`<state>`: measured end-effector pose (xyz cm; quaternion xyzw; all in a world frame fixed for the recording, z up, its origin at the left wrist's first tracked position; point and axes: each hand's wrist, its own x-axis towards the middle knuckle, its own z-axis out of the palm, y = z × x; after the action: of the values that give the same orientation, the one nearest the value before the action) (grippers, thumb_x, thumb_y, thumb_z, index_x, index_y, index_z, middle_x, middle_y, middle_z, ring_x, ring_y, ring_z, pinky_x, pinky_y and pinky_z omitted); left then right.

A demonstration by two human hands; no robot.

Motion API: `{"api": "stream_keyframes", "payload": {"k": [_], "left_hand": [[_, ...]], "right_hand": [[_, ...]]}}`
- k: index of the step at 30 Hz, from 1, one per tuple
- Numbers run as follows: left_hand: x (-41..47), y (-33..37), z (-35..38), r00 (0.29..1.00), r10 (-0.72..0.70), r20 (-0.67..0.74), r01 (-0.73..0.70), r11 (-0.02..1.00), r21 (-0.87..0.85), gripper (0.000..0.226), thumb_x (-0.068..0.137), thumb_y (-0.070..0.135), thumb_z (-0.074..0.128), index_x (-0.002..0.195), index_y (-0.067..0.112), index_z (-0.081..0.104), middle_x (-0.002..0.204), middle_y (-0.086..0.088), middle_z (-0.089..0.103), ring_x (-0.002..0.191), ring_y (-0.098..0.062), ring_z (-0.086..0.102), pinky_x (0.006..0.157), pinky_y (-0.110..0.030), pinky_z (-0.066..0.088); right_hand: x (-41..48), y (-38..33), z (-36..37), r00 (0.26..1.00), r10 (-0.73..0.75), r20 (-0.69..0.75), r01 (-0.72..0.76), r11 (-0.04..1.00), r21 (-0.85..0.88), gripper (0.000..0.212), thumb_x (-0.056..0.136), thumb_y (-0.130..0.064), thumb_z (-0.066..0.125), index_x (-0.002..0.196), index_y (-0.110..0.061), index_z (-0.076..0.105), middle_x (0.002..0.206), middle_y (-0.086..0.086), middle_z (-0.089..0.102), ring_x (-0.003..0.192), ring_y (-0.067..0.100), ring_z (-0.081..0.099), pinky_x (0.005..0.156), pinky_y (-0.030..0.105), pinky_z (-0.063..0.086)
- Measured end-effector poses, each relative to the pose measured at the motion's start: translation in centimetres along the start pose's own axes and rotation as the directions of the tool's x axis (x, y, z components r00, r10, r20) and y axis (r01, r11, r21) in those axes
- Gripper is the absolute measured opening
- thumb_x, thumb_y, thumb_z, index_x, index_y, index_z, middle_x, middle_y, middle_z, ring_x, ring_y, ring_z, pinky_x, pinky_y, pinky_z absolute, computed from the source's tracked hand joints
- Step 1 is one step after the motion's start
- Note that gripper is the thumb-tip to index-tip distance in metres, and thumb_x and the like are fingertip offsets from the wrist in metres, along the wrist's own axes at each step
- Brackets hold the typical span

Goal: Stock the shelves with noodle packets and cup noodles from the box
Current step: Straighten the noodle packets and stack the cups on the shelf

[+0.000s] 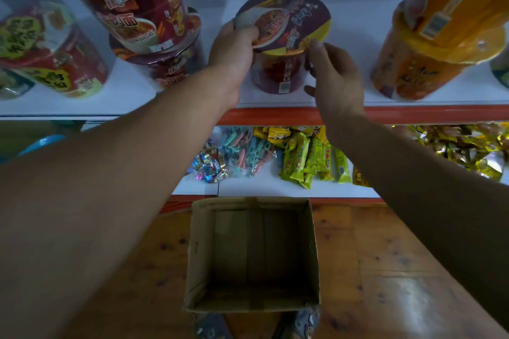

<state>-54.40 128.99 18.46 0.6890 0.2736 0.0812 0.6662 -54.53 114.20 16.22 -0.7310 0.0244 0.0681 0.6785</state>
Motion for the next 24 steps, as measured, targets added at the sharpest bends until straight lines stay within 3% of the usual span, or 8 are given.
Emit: {"api": "stream_keyframes", "payload": {"k": [2,5,8,13,16,20,22,24], "left_hand": [[0.6,-0.5,-0.2,1.000,-0.007,0.009,0.007,1.000,-0.003,0.029,0.092,0.017,0.055,0.121,0.021,0.061,0.094,0.010,0.068,0.075,-0.001,0.061,0.071,-0.022,0.048],[1.3,-0.4,-0.6,0.999,-0.019,0.039,0.019,1.000,-0.006,0.071,0.080,0.027,0.066,0.146,0.026,0.040,0.128,0.005,0.061,0.108,-0.011,0.063,0.087,-0.028,0.052],[1.6,0.1,-0.4,1.000,-0.010,0.029,0.010,1.000,-0.003,0.056,0.085,0.023,0.065,0.138,0.021,0.046,0.121,0.003,0.063,0.103,-0.009,0.062,0.074,-0.024,0.049],[0.8,-1.4,-0.5,0.996,0.029,-0.080,-0.032,0.999,-0.029,0.030,0.080,0.028,0.060,0.105,0.012,0.053,0.094,0.002,0.061,0.088,-0.012,0.060,0.077,-0.036,0.054],[-0.4,-2.0,-0.6,0.996,0.053,-0.077,-0.053,0.999,0.014,0.045,0.086,0.024,0.058,0.129,0.019,0.049,0.104,0.003,0.061,0.096,-0.013,0.059,0.086,-0.038,0.053],[-0.7,-1.8,-1.2,1.000,0.000,-0.012,0.001,0.994,0.107,0.051,0.084,0.037,0.057,0.134,0.036,0.048,0.121,0.004,0.062,0.108,-0.017,0.060,0.096,-0.045,0.050],[-0.5,-1.4,-1.5,1.000,0.012,-0.026,-0.008,0.990,0.138,0.039,0.087,0.045,0.053,0.121,0.026,0.056,0.110,0.006,0.064,0.100,-0.014,0.061,0.090,-0.041,0.051],[-0.4,-0.6,-1.6,0.997,0.045,-0.064,-0.036,0.990,0.133,0.031,0.077,0.039,0.059,0.095,0.014,0.056,0.080,0.008,0.057,0.078,-0.011,0.054,0.072,-0.034,0.046]], "right_hand": [[1.3,-0.7,0.7,1.000,0.007,-0.003,-0.008,0.999,-0.032,0.019,0.089,-0.050,0.054,0.091,-0.034,0.064,0.099,-0.010,0.069,0.102,0.013,0.065,0.094,0.048,0.053],[4.1,-1.8,1.1,1.000,0.018,-0.016,-0.020,0.995,-0.095,0.016,0.089,-0.043,0.053,0.081,-0.032,0.062,0.086,-0.010,0.067,0.100,0.022,0.066,0.091,0.050,0.053],[5.4,-2.7,1.0,1.000,0.020,-0.010,-0.021,0.989,-0.143,0.016,0.097,-0.035,0.050,0.088,-0.028,0.061,0.085,-0.009,0.066,0.096,0.020,0.067,0.090,0.048,0.055],[3.7,-1.7,0.9,0.999,0.033,0.012,-0.032,0.995,-0.092,0.017,0.096,-0.039,0.051,0.090,-0.028,0.062,0.090,-0.005,0.066,0.098,0.020,0.065,0.092,0.051,0.053],[2.3,-0.8,1.3,0.999,-0.041,0.019,0.043,0.991,-0.127,0.040,0.086,-0.046,0.054,0.121,-0.028,0.059,0.108,-0.007,0.068,0.102,0.017,0.064,0.090,0.046,0.055],[3.4,-1.2,1.5,0.998,-0.066,-0.020,0.061,0.980,-0.191,0.034,0.094,-0.035,0.053,0.125,-0.020,0.055,0.107,-0.002,0.067,0.093,0.018,0.063,0.078,0.033,0.052],[4.4,-1.6,1.4,0.997,-0.060,-0.039,0.050,0.974,-0.223,0.036,0.095,-0.035,0.053,0.127,-0.018,0.053,0.105,-0.001,0.065,0.086,0.016,0.061,0.067,0.025,0.046],[5.1,-2.0,1.4,0.997,-0.064,-0.033,0.053,0.964,-0.262,0.038,0.095,-0.037,0.055,0.128,-0.019,0.051,0.101,-0.003,0.064,0.078,0.013,0.059,0.057,0.020,0.045]]}}
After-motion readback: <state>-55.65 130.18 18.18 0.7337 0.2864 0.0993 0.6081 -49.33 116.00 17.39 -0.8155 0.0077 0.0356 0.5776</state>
